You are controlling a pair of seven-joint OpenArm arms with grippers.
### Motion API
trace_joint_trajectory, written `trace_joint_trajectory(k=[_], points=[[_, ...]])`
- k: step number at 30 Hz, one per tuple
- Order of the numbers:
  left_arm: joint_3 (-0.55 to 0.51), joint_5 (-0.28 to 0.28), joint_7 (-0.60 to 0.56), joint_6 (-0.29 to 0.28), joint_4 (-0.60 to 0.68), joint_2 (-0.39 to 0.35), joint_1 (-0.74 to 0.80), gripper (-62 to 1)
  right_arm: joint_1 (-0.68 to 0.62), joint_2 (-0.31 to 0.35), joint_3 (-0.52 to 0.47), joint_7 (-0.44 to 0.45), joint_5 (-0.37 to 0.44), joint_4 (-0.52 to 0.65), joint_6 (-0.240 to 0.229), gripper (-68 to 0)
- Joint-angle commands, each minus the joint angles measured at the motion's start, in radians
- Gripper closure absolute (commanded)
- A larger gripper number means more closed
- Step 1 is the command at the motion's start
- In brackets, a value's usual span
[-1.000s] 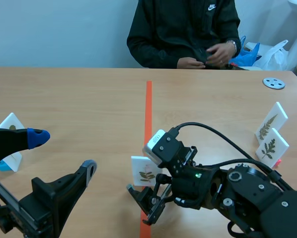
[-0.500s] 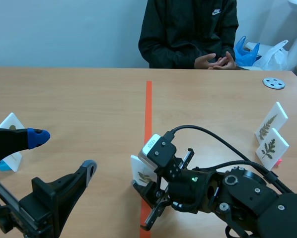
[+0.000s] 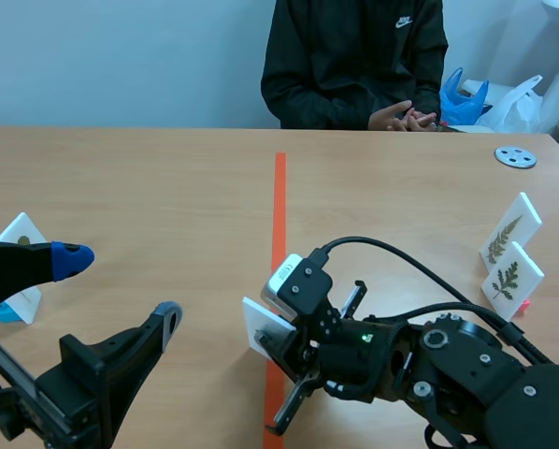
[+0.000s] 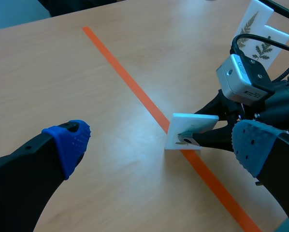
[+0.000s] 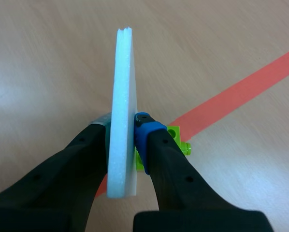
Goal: Sort the leaf by its shape. The table is split by an orange tape line. A compound leaf with several leaflets goes to the left side, a simple leaf with one blade goes to the right side. Return to the home posture when a red brick is placed on the table.
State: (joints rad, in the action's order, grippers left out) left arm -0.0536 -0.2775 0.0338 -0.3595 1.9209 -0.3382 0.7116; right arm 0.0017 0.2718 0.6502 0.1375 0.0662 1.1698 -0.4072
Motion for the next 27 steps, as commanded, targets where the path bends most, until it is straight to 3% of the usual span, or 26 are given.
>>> trace_joint_trajectory(k=[1,12,19,27], points=[[-0.005,-0.010,-0.015,-0.002,0.006,0.002,0.000,-62.3,0.012,0.005,-0.030,0.011,0.000,0.030,0.000,-1.5],[-0.005,-0.010,-0.014,-0.002,0.006,0.002,0.000,-62.3,-0.030,0.006,-0.196,-0.028,0.025,0.136,-0.001,-1.5],[-0.005,-0.010,-0.015,-0.002,0.006,0.002,0.000,-62.3,-0.123,0.006,-0.362,-0.080,0.130,0.225,-0.001,-1.5],[-0.005,-0.010,-0.015,-0.002,0.006,0.002,0.000,-62.3,-0.208,0.005,-0.561,-0.141,0.261,0.245,-0.001,-1.5]])
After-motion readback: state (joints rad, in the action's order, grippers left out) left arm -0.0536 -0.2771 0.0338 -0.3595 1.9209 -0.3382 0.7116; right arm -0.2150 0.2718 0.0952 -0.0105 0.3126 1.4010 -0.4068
